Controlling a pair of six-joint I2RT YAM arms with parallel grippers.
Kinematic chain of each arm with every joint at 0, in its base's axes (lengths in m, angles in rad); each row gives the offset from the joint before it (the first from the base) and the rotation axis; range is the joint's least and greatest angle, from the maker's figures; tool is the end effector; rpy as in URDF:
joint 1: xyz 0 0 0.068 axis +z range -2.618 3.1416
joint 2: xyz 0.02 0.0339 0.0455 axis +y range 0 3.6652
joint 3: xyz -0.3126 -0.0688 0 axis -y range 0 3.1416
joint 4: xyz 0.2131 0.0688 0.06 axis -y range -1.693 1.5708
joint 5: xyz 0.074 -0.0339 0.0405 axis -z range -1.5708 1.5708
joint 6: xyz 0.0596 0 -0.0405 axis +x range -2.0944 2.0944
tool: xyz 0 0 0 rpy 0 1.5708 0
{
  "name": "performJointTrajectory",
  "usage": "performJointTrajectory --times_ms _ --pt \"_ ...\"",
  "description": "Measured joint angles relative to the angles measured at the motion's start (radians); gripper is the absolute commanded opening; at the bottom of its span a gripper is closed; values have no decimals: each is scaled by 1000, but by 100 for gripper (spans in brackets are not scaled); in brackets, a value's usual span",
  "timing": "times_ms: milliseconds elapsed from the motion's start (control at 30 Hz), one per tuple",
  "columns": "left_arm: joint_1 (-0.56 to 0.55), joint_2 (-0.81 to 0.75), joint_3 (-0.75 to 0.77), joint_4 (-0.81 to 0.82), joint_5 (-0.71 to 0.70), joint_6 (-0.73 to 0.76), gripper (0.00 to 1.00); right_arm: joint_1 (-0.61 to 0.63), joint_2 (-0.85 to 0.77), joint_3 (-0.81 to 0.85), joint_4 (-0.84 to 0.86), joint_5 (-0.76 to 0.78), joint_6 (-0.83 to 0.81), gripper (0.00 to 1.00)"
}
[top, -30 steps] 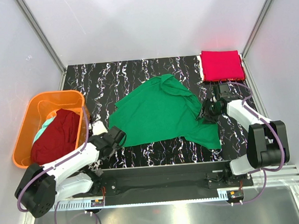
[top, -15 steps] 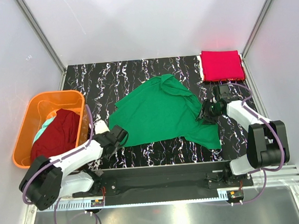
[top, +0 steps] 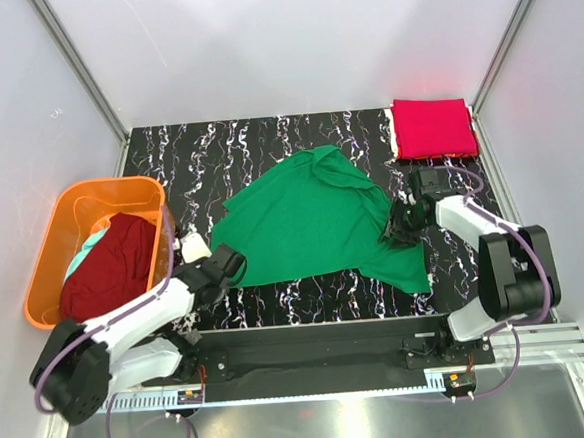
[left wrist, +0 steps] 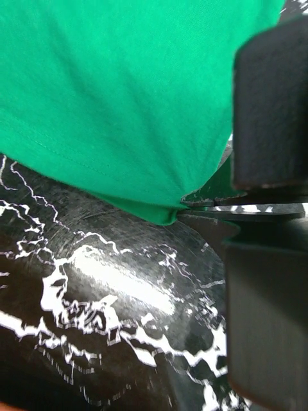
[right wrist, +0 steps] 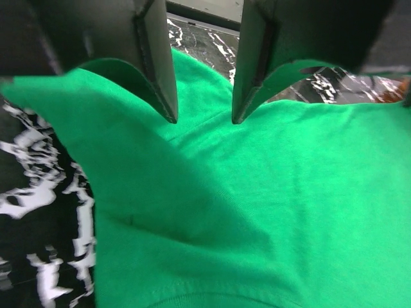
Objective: Fold and stack the t-shirts
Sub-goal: Flatten the tshirt out
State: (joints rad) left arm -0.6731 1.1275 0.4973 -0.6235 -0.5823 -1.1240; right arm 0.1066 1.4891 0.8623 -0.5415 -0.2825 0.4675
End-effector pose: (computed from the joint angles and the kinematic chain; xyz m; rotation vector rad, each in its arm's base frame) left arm 0.1237 -0.0567 0.2012 -0.6732 2.4014 0.1532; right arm 0.2505 0.0435 0.2279 0.4205 2.7551 0.5408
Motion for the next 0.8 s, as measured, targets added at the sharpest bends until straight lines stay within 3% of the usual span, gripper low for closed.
performJointTrajectory --times_ms 300,400,500,633,800 --pt "-6 -294 85 -167 -43 9 0 115 185 41 60 -47 44 40" --pt "-7 -314 92 -191 -57 13 0 158 232 81 97 -97 55 43" --pt "-7 -296 92 -196 -58 20 0 169 223 96 68 -67 51 52" --pt "-7 -282 92 -194 -60 33 0 153 77 87 -42 42 55 56" --pt "-7 -284 92 -184 -63 60 0 27 -251 -27 -140 138 104 45"
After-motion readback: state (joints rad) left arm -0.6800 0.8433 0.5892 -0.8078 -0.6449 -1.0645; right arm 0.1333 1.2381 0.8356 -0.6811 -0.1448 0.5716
